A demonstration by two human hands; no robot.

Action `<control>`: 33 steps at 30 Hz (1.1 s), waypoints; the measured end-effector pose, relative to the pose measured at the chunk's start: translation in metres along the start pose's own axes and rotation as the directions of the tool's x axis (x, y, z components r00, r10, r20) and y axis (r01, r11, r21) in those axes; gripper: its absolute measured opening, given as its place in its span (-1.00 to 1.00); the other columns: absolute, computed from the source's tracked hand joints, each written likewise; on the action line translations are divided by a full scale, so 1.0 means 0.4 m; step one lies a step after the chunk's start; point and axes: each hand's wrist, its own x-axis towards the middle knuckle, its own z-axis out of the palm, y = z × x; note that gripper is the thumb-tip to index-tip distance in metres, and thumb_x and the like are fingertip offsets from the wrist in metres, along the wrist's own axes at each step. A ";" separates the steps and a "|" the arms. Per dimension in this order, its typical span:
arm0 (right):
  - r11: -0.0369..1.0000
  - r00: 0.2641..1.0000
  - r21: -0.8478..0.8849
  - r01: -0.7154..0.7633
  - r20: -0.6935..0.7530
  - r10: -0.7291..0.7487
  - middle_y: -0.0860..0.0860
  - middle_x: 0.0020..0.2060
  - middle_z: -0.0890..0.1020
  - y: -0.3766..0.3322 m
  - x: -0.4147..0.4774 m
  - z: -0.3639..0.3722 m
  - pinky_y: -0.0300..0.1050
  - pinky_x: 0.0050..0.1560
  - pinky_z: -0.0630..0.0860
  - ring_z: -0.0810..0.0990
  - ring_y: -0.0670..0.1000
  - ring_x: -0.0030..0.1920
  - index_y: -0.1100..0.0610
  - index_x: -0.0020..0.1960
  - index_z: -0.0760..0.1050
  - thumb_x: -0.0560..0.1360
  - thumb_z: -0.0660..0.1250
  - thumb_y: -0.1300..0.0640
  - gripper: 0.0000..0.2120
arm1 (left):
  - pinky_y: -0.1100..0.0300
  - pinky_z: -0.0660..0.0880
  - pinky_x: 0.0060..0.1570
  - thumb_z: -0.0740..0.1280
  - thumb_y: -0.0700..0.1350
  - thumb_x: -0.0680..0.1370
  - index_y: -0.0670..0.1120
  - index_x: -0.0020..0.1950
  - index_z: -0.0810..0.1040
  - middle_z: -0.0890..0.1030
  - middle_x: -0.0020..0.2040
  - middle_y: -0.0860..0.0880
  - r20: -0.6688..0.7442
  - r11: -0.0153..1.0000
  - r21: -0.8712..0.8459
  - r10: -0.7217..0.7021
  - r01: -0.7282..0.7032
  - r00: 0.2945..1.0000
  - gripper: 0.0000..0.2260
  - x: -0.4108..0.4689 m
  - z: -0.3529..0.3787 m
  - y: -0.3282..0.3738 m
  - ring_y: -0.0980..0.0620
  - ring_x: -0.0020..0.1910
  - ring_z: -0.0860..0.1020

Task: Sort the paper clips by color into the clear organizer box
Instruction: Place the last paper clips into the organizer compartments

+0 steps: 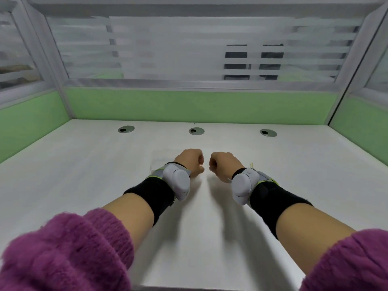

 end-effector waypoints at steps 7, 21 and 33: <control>0.995 0.995 0.013 -0.095 -0.012 0.095 0.14 0.13 0.61 0.137 0.012 -0.036 -0.01 0.13 0.50 0.56 0.17 0.14 0.22 0.12 0.52 0.54 0.20 0.25 -0.80 | 0.06 0.47 0.10 0.35 -0.18 0.49 -0.15 0.11 0.54 0.59 0.14 -0.13 0.034 0.997 -0.002 0.084 -0.084 0.996 -0.79 0.075 0.080 0.103 -0.13 0.14 0.53; 0.969 0.968 -0.001 -0.246 -0.044 0.246 0.17 0.17 0.57 0.294 0.063 -0.052 -0.01 0.15 0.46 0.52 0.17 0.19 0.24 0.17 0.48 0.54 0.25 0.16 -0.75 | 0.07 0.47 0.10 0.32 -0.19 0.49 -0.15 0.12 0.53 0.56 0.17 -0.13 0.063 0.991 0.024 0.129 -0.131 0.990 -0.78 0.188 0.160 0.187 -0.14 0.15 0.52; 0.955 0.955 0.006 -0.296 -0.037 0.296 0.20 0.19 0.57 0.275 0.085 -0.036 0.00 0.15 0.48 0.53 0.21 0.19 0.29 0.17 0.48 0.55 0.19 0.26 -0.76 | 0.06 0.48 0.08 0.31 -0.21 0.48 -0.16 0.10 0.54 0.58 0.13 -0.13 0.052 0.993 0.000 0.116 -0.116 0.992 -0.79 0.191 0.160 0.158 -0.15 0.12 0.54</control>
